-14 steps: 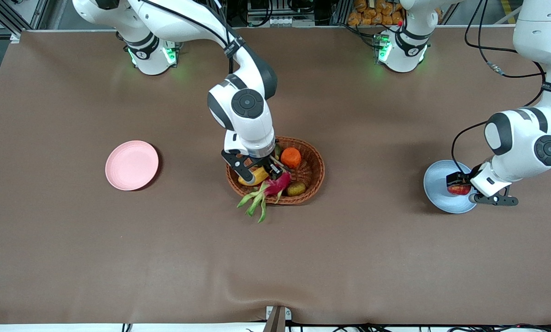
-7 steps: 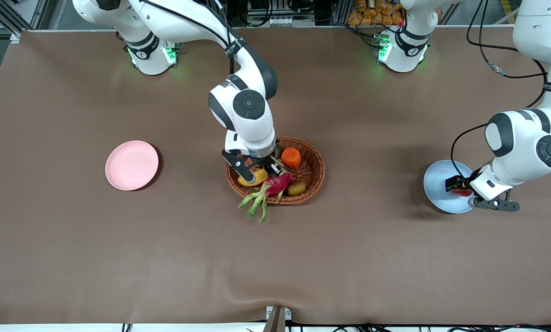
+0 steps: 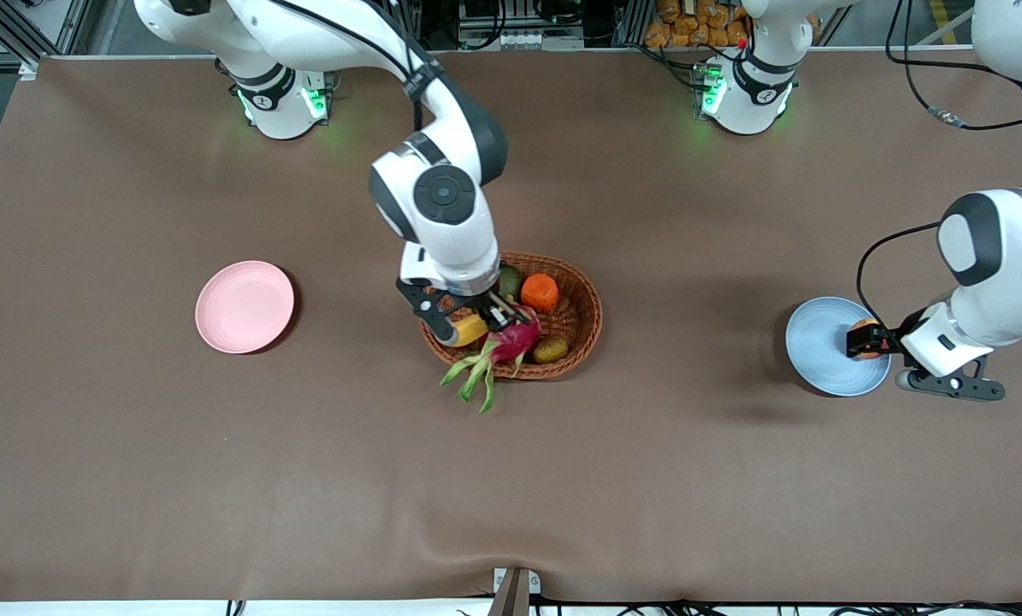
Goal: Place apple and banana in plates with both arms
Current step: 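Grasp the yellow banana with the right gripper and lift it, then carry the banana toward the pink plate while the left gripper withdraws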
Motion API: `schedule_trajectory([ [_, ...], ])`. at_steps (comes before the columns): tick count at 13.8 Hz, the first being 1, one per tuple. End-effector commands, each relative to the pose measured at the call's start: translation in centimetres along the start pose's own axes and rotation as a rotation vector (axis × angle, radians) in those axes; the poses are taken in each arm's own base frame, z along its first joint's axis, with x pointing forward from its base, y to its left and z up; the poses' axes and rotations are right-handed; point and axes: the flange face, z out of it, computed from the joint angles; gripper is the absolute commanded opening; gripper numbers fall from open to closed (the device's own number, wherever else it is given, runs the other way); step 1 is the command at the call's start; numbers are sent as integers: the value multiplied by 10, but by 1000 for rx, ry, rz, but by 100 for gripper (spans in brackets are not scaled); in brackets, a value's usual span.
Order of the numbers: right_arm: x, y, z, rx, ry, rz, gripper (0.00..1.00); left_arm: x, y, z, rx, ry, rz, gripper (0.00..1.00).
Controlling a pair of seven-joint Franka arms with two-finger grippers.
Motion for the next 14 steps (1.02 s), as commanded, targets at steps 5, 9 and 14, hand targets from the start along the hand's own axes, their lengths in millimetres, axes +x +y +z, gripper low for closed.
schedule_trajectory([
  [5,71,17,-101,-103,-54,27,0,23,22,-71,24,4,3,100],
  [9,141,47,-108,-216,-90,-27,0,25,34,-113,33,41,-1,100],
  [14,211,99,-53,-427,-177,-45,0,21,7,-137,38,97,-15,100],
])
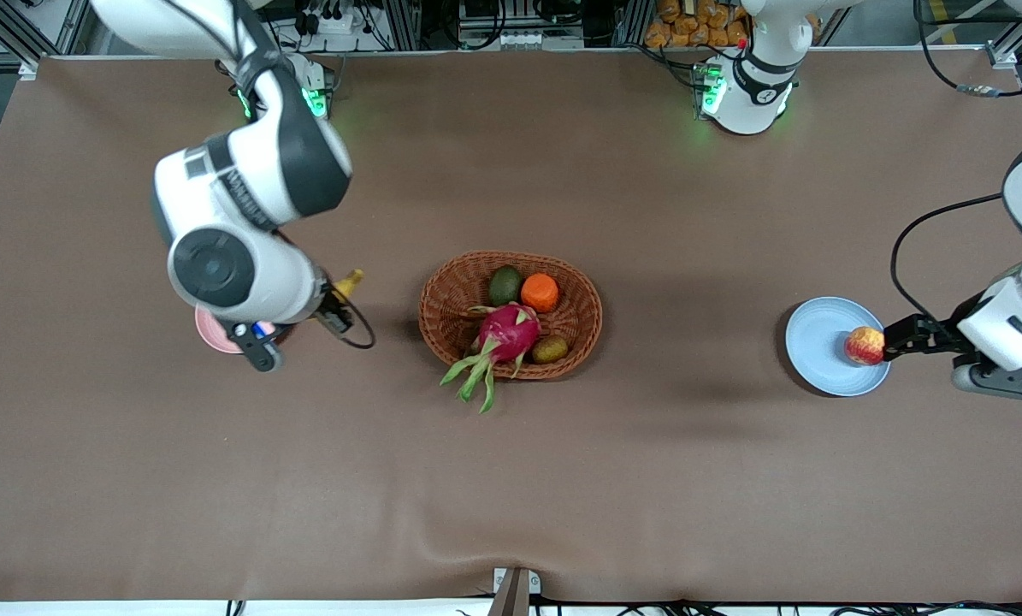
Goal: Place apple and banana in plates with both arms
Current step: 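Carry the banana toward the pink plate while the left gripper withdraws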
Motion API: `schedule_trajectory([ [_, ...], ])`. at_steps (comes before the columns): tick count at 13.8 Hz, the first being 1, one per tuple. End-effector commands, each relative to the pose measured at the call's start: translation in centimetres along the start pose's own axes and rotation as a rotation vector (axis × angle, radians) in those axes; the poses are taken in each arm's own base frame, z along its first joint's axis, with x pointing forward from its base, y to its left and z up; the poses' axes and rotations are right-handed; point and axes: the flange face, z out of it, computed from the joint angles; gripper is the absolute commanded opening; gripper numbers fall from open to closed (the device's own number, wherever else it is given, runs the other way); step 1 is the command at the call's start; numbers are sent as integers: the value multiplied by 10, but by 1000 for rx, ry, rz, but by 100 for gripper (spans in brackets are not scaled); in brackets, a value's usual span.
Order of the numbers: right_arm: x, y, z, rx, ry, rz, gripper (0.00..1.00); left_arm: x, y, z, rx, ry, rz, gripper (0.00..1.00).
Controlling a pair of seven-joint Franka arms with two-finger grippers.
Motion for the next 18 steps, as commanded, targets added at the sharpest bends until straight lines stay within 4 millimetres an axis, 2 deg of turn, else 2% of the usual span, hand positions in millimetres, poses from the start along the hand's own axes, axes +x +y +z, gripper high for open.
schedule_trajectory([
  [1,26,13,38,-79,-47,2,0,-4,-21,-9,12,10,-28,100],
  [2,37,16,55,-108,-56,9,0,-5,-18,-18,15,23,-30,100],
  [4,49,24,85,-173,-54,-36,0,-11,-6,-49,27,53,-72,100],
  [8,104,56,132,-231,-144,-56,0,-32,35,-95,25,14,-164,100],
  [9,111,59,140,-228,-148,-58,0,-39,40,-108,30,6,-183,100],
  [13,116,58,179,-238,-83,-75,0,-81,46,-156,26,-58,-270,100],
  [15,118,57,195,-253,-65,-82,0,-100,40,-174,-13,-76,-279,100],
  [18,120,53,217,-291,-57,-92,0,-130,45,-197,-14,-79,-272,100],
])
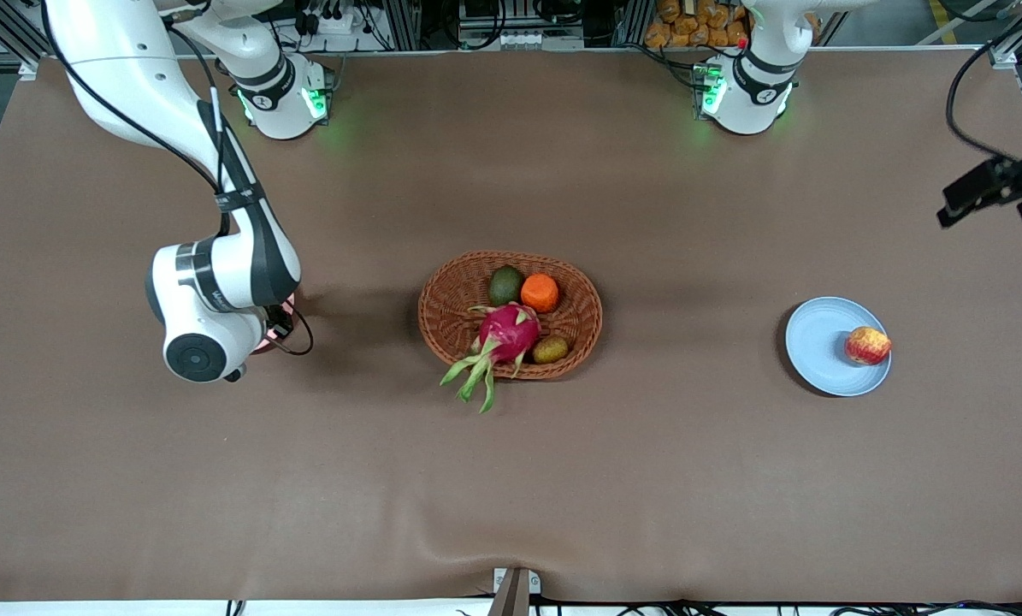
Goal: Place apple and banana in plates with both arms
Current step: 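Carry the banana toward the pink plate while the left gripper withdraws, then lower the banana onto the pink plate and open the right gripper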
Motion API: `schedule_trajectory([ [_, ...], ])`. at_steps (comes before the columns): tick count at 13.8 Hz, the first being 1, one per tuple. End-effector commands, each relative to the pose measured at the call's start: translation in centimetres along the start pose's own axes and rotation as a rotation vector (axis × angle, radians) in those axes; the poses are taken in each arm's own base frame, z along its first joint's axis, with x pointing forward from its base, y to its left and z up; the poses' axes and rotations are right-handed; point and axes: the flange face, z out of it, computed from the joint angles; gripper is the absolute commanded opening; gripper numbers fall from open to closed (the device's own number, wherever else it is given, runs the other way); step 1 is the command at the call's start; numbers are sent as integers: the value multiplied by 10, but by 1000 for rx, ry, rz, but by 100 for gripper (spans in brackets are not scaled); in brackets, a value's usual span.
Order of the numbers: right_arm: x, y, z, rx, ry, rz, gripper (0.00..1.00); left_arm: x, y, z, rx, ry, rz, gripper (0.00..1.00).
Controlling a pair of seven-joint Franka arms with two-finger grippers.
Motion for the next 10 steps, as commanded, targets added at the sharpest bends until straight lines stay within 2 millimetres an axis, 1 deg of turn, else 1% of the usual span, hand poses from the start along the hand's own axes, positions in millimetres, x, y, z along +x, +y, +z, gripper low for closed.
schedule_trajectory([
  [1,2,-7,16,-32,13,-15,0,-37,-1,-11,-14,-7,4,100],
  [2,1,-8,16,-34,12,-11,0,-44,-1,-12,-14,-5,4,100],
  [3,3,-7,16,-31,14,-7,13,-43,-1,-12,-13,-5,5,100],
  [4,6,-4,12,-25,15,-1,29,-38,-2,-11,-6,3,12,100],
  [5,8,-1,6,-20,29,0,73,-26,0,-9,0,19,21,100],
  [6,11,2,-5,-8,42,5,100,-12,3,-4,-6,17,26,100],
  [7,13,2,-17,9,52,8,100,-4,9,3,-10,6,25,100],
  [8,14,2,-30,31,66,10,100,3,15,4,-6,14,31,100],
  [9,15,3,-44,54,81,16,100,14,17,3,-6,24,34,100],
  [10,16,4,-61,78,96,16,100,20,18,-1,-10,36,37,100],
])
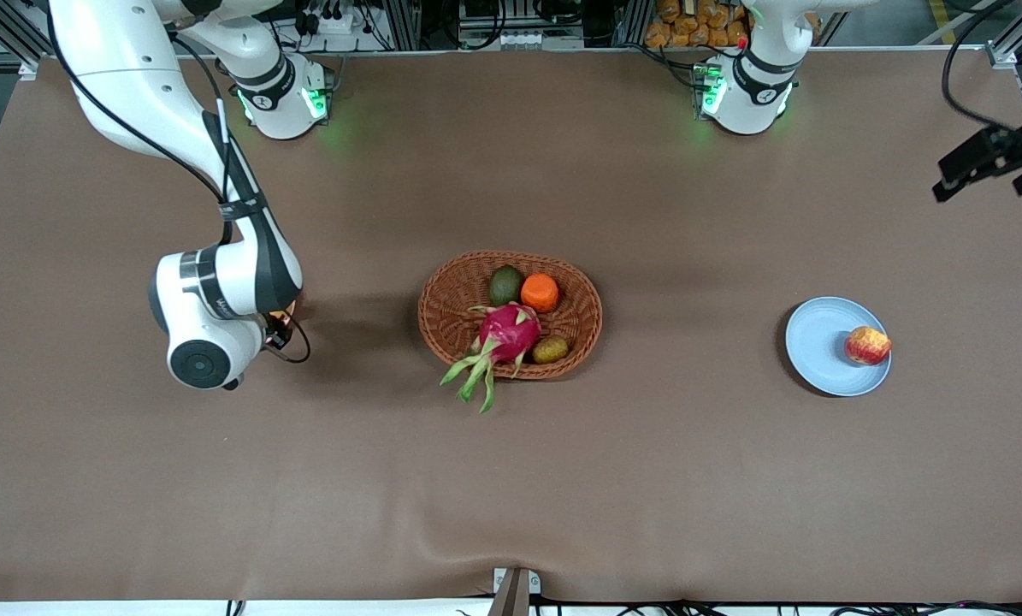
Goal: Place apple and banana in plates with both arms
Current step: 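Lower the banana onto the pink plate and open the right gripper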
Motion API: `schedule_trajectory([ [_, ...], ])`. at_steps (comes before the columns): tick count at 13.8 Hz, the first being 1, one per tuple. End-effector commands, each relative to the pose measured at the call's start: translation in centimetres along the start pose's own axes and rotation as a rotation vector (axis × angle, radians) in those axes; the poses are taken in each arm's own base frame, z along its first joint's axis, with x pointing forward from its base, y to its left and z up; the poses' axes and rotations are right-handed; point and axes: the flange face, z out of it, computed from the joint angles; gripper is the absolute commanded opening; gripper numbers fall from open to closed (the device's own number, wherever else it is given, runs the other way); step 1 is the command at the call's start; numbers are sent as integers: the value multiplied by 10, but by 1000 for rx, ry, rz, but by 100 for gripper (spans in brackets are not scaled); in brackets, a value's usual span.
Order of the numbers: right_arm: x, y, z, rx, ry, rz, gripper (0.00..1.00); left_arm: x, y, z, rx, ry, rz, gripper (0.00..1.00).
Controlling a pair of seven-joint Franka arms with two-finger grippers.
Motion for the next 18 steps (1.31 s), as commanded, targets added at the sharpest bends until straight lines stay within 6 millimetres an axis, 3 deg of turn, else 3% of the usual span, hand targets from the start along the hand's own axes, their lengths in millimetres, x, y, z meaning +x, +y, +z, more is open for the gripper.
schedule_trajectory([
  [1,4,7,-50,53,33,7,100,19,4,-12,-8,25,9,100],
  [4,-11,11,-113,107,72,-10,100,20,3,-11,-24,19,-21,100],
  [6,-45,13,-166,167,127,-54,100,23,-16,-6,-68,8,-69,100],
  [9,-86,28,-240,315,201,-160,100,23,-16,-5,-68,7,-75,100],
  [11,-101,58,-277,380,246,-261,100,24,-16,-5,-59,7,-75,100],
  [15,-116,134,-330,446,284,-363,100,23,-17,-5,-58,8,-65,100],
  [17,-114,170,-350,470,321,-405,100,24,-18,-4,-57,6,-63,100],
  [18,-107,200,-360,501,344,-432,100,23,-19,-3,-57,3,-63,100],
])
